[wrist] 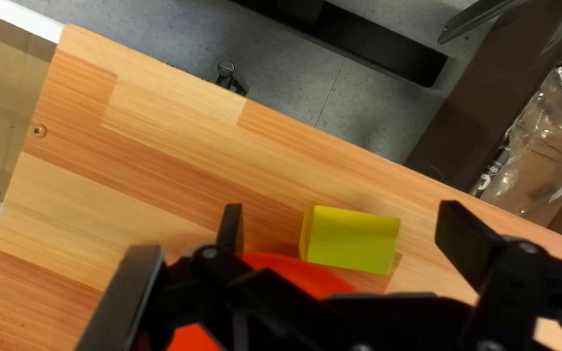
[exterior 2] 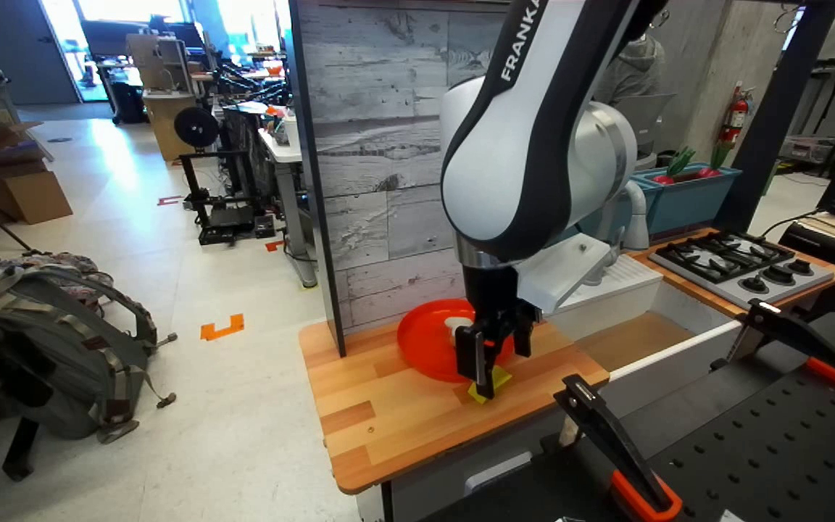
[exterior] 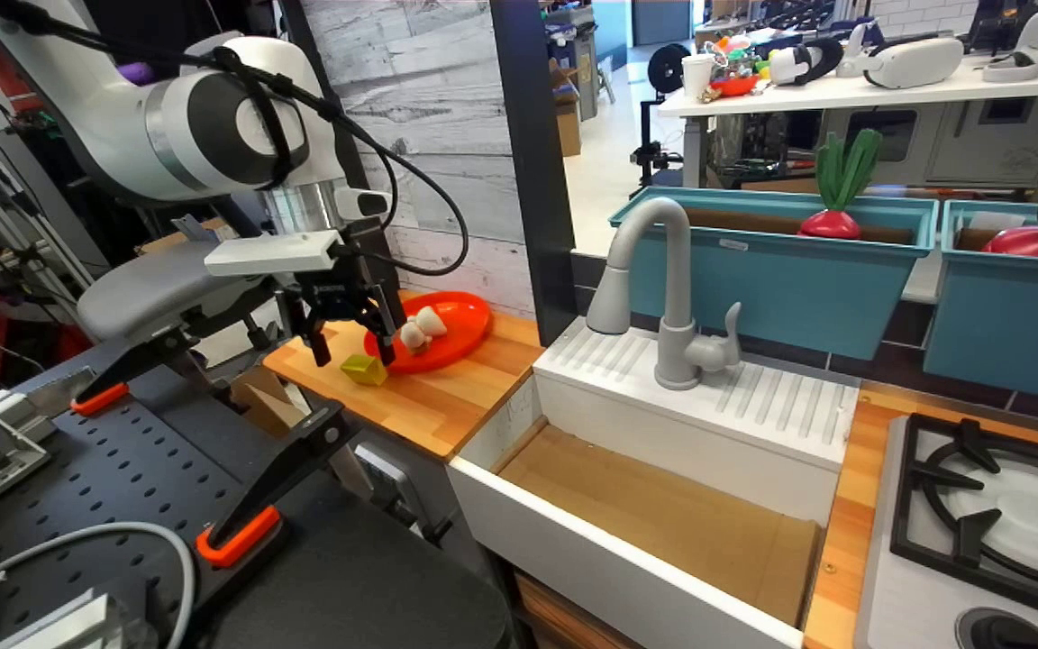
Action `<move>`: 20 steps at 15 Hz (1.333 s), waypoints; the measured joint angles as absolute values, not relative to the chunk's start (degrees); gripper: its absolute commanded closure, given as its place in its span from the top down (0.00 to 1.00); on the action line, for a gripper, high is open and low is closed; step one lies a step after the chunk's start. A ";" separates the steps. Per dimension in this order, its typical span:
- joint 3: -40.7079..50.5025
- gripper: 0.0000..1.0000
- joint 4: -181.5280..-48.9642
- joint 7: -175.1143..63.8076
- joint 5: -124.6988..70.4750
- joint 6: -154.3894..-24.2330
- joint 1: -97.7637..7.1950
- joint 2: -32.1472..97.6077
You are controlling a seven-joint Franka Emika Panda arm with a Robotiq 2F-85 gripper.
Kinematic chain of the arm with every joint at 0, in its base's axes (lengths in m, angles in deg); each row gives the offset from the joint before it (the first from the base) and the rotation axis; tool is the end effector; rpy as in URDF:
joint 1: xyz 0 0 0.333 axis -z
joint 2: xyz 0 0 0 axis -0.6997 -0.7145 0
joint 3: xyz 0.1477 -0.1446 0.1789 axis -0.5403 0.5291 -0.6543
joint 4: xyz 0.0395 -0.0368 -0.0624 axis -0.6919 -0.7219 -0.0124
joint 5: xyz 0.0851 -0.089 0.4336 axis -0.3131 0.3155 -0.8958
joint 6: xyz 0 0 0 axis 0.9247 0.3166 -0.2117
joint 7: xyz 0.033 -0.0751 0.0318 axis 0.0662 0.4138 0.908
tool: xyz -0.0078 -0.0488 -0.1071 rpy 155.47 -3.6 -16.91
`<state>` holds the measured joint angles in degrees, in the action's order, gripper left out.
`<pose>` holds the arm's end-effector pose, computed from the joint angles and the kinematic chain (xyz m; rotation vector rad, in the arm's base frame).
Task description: Put the white object and put it on the plate, then pick the yellow block and move it to the left on the counter, then pick the object on the plate and put it on the right of the counter
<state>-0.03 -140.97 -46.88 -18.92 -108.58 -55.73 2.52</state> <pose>0.5009 0.1170 -0.0778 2.9769 0.7062 -0.2838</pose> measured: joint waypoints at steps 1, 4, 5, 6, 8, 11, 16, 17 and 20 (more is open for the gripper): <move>-0.03 1.00 -140.94 -46.88 -18.92 -109.41 -55.72 2.13; -0.01 0.72 -140.78 -46.88 -18.92 -110.46 -55.73 1.11; 0.00 0.66 -140.74 -46.88 -18.92 -110.66 -55.72 0.80; 0.02 0.56 -140.73 -46.88 -18.92 -110.89 -55.73 0.54; 0.02 0.42 -140.69 -46.88 -18.92 -111.07 -55.72 0.24; 0.02 0.22 -140.43 -46.88 -18.92 -111.12 -55.72 0.10; 0.01 0.22 -140.32 -46.88 -18.93 -111.11 -55.62 0.09; -0.08 0.22 -140.34 -46.87 -18.93 -111.11 -55.59 0.10; -0.76 0.22 -141.03 -46.70 -18.93 -111.11 -55.54 0.86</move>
